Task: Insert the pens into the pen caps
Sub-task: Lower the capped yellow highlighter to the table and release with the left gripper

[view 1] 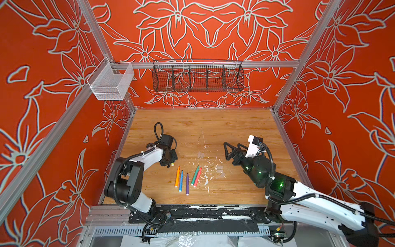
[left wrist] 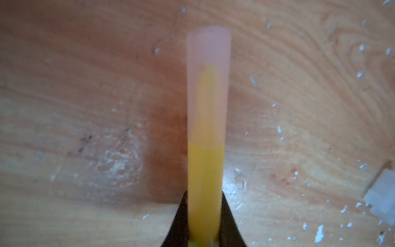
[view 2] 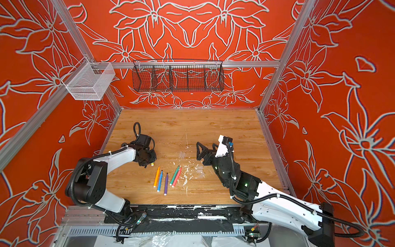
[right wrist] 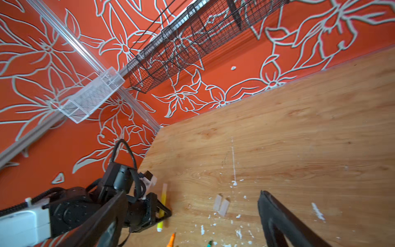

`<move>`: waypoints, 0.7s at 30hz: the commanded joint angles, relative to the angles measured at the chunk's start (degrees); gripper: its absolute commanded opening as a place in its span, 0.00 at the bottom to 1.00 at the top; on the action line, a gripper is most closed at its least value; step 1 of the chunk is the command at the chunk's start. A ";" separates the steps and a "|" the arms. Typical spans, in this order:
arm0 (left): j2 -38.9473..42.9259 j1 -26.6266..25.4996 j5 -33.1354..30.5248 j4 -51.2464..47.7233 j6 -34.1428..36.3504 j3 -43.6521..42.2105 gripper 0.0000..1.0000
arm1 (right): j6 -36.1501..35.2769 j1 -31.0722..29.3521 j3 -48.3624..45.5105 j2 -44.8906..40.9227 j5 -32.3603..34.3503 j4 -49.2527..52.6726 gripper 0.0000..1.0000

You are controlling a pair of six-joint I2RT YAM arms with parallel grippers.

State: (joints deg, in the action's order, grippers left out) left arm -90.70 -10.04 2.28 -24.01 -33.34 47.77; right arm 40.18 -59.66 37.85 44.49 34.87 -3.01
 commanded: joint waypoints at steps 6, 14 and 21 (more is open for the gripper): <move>-4.08 0.82 -0.21 -6.25 -1.34 2.83 0.15 | 0.77 0.41 4.71 2.17 6.38 15.81 0.98; -0.15 0.87 -2.72 -10.20 -0.37 5.41 0.45 | 0.60 2.11 5.42 2.23 5.55 19.36 0.98; 6.92 0.90 -3.93 -15.88 2.18 10.57 0.47 | -3.33 2.95 5.29 2.30 1.42 17.87 0.98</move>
State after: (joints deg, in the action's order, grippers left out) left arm -89.34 -9.41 0.23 -35.03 -32.42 56.01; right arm 39.27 -57.14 41.52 46.92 38.04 14.55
